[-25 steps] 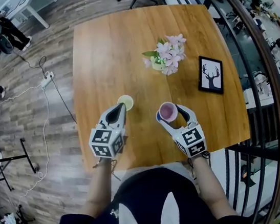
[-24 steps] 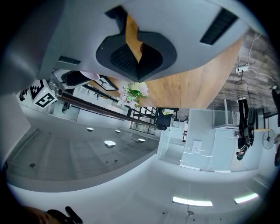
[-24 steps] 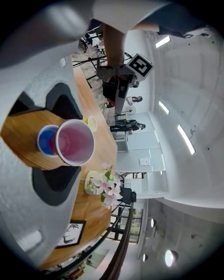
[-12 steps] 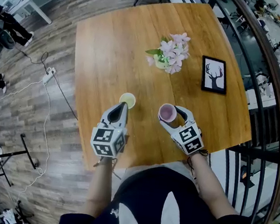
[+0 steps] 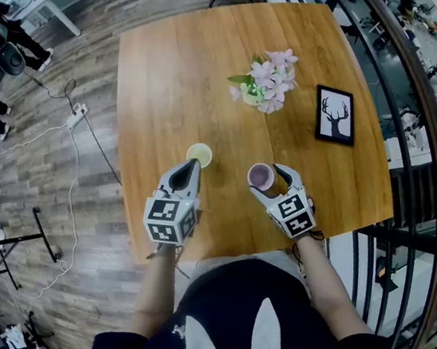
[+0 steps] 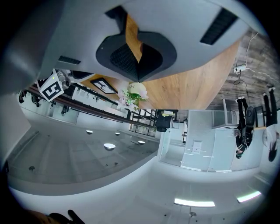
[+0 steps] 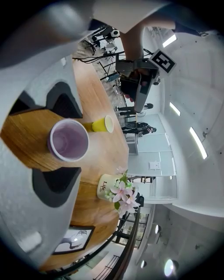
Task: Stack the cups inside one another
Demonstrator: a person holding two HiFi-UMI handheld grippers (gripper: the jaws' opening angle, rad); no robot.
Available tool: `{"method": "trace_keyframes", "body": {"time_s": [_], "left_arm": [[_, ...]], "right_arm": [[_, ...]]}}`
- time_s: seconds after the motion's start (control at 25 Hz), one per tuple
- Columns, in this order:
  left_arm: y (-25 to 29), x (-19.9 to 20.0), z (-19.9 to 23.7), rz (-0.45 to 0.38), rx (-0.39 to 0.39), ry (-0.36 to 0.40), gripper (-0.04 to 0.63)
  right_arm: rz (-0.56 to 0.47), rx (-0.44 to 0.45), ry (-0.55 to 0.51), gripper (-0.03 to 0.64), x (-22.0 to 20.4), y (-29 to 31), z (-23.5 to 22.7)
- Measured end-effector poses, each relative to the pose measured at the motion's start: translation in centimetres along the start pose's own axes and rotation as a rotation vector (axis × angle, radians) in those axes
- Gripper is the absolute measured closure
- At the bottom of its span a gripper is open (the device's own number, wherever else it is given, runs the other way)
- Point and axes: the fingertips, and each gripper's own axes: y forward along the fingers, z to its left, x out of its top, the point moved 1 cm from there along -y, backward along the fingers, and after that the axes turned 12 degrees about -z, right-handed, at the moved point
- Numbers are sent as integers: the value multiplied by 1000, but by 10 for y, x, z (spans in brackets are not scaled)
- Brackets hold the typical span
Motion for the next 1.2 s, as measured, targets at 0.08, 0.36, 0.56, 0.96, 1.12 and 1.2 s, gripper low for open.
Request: {"method": "trace_keyframes", "body": {"time_s": [0.08,0.36,0.56,0.96,1.12,1.2], "left_arm": [[1,-1,0,-4,-2,1,584],[-1,-1,0,-1,1,8,584],[-5,-1,5,-6,14,22,584],[-25,5,13,-25,72,14,584],[-38,1,20,-30,89,13,584],[-46,0,23,-27,100,15,584]], "right_arm": [[-1,6,6,272,0,-1,1],[-48,13,-6,272,21,-3,3],[-107,20,-35,271,52,-3,7],[-182,83,-87,272,97,12,27],[-190,126,-114,271,110,24,41],[-192,148,-133,271,115,30,48]]}}
